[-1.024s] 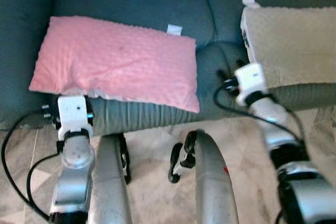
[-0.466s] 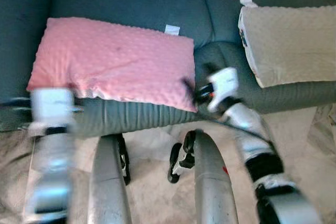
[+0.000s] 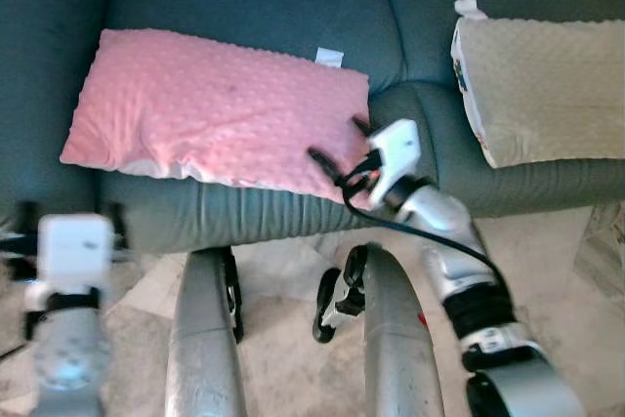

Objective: Move the pillow to the sofa

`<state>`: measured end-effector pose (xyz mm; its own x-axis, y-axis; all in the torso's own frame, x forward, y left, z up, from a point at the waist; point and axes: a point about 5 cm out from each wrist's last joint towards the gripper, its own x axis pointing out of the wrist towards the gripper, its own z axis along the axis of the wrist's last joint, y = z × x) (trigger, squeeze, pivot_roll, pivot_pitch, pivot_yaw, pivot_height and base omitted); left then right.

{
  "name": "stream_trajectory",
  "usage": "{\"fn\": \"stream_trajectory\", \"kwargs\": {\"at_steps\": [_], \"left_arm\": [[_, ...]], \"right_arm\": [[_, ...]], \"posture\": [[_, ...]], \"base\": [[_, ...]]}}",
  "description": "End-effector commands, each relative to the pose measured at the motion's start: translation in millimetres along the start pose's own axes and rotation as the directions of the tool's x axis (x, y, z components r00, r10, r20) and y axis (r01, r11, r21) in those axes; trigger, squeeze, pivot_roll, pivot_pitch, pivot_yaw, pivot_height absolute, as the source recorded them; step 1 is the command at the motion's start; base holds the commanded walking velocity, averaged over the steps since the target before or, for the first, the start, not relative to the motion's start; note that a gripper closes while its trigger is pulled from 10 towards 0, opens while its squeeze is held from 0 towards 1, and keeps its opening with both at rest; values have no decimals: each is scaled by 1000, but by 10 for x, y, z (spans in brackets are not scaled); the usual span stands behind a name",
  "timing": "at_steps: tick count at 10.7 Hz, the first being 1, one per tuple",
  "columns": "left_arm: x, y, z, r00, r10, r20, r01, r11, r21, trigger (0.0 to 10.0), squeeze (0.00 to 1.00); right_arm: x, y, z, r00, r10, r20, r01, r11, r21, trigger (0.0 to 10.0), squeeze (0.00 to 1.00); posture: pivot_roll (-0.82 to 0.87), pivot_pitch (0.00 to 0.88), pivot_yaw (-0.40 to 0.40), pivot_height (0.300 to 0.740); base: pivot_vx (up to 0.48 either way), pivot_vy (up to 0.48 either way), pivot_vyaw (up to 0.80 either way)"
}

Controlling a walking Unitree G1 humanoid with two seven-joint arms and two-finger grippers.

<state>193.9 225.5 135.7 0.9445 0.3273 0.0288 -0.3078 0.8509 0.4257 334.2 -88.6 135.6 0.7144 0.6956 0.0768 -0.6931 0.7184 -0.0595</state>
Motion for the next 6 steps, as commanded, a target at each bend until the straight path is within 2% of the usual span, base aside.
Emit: {"fn": "stream_trajectory", "kwargs": {"at_steps": [1, 2, 3, 4, 5, 6], "left_arm": [[-50, -30, -29, 999, -24, -24, 24, 1000, 5, 10000, 0], [-30, -69, -17, 999, -43, -21, 43, 999, -4, 10000, 0], [-6, -99, -7, 998, -65, -19, 65, 998, -9, 10000, 0], [-4, -105, -12, 997, -73, -23, 73, 997, -8, 10000, 0], [-2, -115, -15, 996, -82, -27, 82, 997, -12, 10000, 0], [0, -125, -18, 996, -86, -31, 86, 996, -16, 10000, 0]], "right_arm": [[-43, 75, -173, 996, 50, -75, -45, 997, 63, 10000, 1000], [-70, 130, -295, 988, 91, -127, -79, 992, 96, 10000, 1000], [-182, 104, -511, 965, 99, -245, -70, 990, 126, 10000, 1000], [-218, 76, -559, 956, 87, -280, -55, 991, 121, 10000, 1000], [-309, -49, -631, 935, 21, -355, 6, 997, 73, 10000, 1000], [-343, -112, -638, 928, -12, -373, 35, 998, 55, 10000, 1000]], "posture": [[110, 431, -72, 621], [110, 432, -70, 621], [113, 437, -64, 621], [113, 437, -62, 621], [110, 440, -61, 621], [110, 440, -60, 621]], "base": [[0, 0, 0], [0, 0, 0], [0, 0, 0], [0, 0, 0], [0, 0, 0], [0, 0, 0]]}}
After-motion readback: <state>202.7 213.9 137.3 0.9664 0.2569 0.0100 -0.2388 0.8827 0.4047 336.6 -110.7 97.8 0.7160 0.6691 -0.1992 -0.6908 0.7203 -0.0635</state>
